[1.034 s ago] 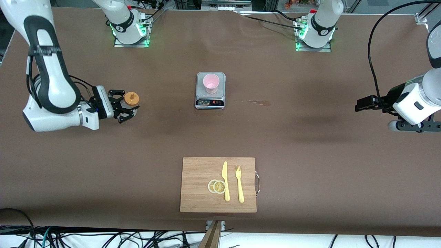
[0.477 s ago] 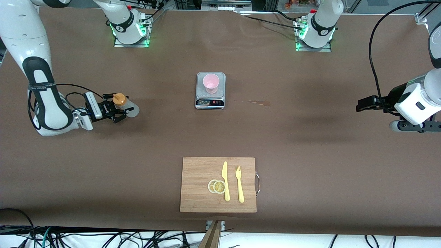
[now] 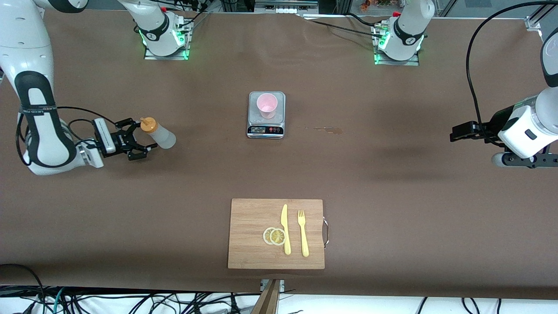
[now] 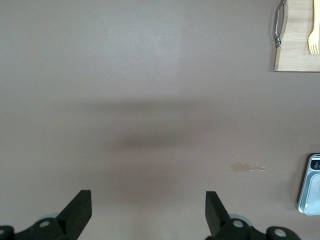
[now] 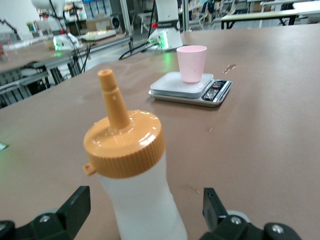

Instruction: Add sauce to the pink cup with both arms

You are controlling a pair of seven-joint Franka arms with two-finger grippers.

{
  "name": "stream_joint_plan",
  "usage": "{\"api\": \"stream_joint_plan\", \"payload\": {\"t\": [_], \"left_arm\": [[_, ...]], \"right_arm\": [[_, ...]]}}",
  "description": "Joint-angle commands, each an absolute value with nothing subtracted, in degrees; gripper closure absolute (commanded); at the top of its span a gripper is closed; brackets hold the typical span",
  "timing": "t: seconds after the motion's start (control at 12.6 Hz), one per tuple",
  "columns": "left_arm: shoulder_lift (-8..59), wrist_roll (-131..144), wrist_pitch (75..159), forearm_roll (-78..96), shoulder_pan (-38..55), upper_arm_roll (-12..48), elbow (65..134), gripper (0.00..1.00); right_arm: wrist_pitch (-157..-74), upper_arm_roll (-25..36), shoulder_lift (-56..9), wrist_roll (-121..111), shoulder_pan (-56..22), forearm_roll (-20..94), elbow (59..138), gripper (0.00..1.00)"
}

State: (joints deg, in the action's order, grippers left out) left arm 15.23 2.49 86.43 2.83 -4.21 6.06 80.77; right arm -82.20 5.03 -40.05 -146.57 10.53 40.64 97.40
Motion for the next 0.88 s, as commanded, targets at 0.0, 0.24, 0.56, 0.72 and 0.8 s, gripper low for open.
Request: {"api": "stream_joint_plan", "payload": {"t": [0.0, 0.24, 0.56, 0.72, 0.8], "left_arm": [[15.73, 1.23, 85.69, 3.25, -4.05, 6.15, 79.63, 0.0], [15.56, 1.23, 85.69, 3.16, -3.96, 6.15, 79.72, 0.0], [15.29, 1.23, 85.69, 3.08, -3.78, 6.15, 79.72, 0.0], [15.29, 1.23, 85.69, 3.08, -3.78, 6.15, 79.72, 0.0], [15.29, 1.23, 85.69, 3.08, -3.78, 6.15, 79.72, 0.0]], "right_arm": [[-81.73, 6.41, -33.79, -139.53, 10.55, 33.52, 95.36, 0.0], [-88.48, 6.42, -19.82, -118.72, 8.97, 24.27, 99.39, 0.0], [-90.79, 6.33, -4.43, -84.55, 4.32, 15.32, 104.49, 0.0], [-90.44, 5.81, 1.55, -66.1, 0.81, 9.43, 105.12, 0.0], [-90.0, 5.54, 3.67, -57.13, -1.12, 7.66, 105.12, 0.0]]}}
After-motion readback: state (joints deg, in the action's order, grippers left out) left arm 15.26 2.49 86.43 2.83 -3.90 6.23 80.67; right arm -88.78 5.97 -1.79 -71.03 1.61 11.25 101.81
